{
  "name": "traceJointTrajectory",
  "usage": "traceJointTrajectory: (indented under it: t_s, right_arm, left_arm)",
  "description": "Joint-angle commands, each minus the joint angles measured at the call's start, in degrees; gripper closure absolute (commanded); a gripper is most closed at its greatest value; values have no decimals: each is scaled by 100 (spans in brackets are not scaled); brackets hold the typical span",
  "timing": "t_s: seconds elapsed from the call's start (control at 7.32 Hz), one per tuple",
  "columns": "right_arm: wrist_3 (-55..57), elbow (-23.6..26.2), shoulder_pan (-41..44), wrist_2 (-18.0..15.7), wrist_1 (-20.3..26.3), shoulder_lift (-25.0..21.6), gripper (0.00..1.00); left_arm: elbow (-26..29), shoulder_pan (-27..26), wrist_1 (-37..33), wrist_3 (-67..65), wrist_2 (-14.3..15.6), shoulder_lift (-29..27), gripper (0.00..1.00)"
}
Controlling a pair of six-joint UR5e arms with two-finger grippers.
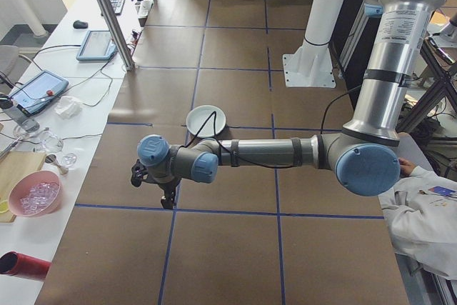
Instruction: Stack plate in center
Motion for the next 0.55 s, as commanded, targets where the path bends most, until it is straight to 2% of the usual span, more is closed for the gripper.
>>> traceJointTrajectory:
  t_s: [0.0, 0.41]
  right_arm:
    - [0, 0, -2, 0, 0, 0, 0]
    - [0, 0, 7, 0, 0, 0, 0]
  left_arm:
    - [-117, -573, 800, 698, -231, 29, 0]
    - [-890, -557, 853, 638, -278, 389, 0]
